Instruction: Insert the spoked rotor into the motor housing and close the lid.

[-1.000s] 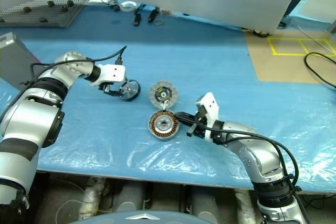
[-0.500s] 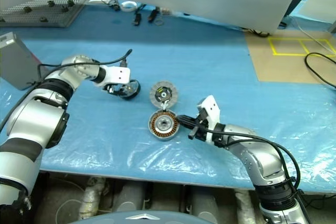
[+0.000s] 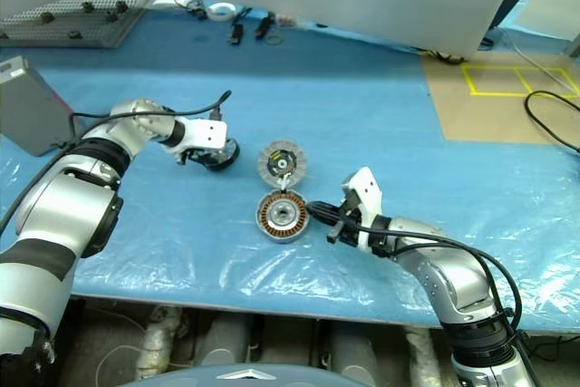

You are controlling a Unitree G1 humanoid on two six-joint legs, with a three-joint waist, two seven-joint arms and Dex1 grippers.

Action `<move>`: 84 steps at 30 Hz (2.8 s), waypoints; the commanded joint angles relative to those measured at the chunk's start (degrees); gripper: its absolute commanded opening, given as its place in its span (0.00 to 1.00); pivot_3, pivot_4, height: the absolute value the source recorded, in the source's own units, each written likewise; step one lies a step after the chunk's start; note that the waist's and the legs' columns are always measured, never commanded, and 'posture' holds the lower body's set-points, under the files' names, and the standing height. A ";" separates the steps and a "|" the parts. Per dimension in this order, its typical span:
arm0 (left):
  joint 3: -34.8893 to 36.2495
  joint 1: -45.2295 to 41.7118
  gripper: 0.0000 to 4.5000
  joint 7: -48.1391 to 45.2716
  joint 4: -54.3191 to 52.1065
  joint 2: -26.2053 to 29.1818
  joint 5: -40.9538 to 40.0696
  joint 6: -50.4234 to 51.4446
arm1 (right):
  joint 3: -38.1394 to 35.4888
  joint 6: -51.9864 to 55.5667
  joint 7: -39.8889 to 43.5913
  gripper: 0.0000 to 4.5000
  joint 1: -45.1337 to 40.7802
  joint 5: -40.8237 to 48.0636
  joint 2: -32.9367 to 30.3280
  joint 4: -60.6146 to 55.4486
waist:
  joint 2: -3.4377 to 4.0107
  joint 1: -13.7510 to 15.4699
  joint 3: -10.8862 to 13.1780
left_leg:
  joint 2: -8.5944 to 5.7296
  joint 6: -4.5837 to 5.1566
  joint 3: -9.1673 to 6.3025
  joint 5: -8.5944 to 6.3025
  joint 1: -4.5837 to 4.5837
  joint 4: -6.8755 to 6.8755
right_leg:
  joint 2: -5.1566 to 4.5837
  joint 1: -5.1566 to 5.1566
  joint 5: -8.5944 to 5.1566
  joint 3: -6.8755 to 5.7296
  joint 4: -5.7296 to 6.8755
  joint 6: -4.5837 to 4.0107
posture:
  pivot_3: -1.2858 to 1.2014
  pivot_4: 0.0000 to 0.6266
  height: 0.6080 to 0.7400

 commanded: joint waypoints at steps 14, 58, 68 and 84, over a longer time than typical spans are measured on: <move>5.70 2.05 0.39 -5.18 -1.00 0.86 -6.73 -0.14 | -1.94 1.66 0.78 0.00 -1.96 3.05 -0.81 -3.30 | 0.00 -0.01 0.00 | -0.01 -0.01 -0.01 0.01 0.07 0.00 | 0.00 0.08 0.00 0.01 -0.02 0.00 | 0.52 0.24 1.00; 10.54 38.81 0.39 -16.74 -76.97 6.56 -39.08 31.35 | -1.26 0.34 17.15 0.00 -11.11 6.61 -12.90 -1.29 | -0.03 -1.64 0.03 | 0.07 0.33 0.19 0.19 -0.36 -0.04 | 0.00 -0.45 -0.17 0.07 0.15 -0.44 | 0.52 0.24 1.00; 8.13 36.28 0.39 -16.11 -74.22 5.77 -36.88 28.50 | 0.36 -0.16 16.30 0.00 -11.17 5.36 -11.11 -0.64 | 0.00 -1.52 0.02 | 0.07 0.35 0.19 0.20 -0.36 0.01 | -0.01 -0.45 -0.17 0.07 0.21 -0.47 | 0.52 0.24 1.00; 4.76 35.98 0.39 -16.81 -72.70 5.05 -34.89 24.90 | 0.33 0.92 14.11 0.00 -9.99 5.42 -10.33 -1.77 | 0.00 -1.54 0.01 | 0.08 0.35 0.19 0.20 -0.35 0.01 | 0.00 -0.46 -0.17 0.08 0.25 -0.48 | 0.52 0.24 1.00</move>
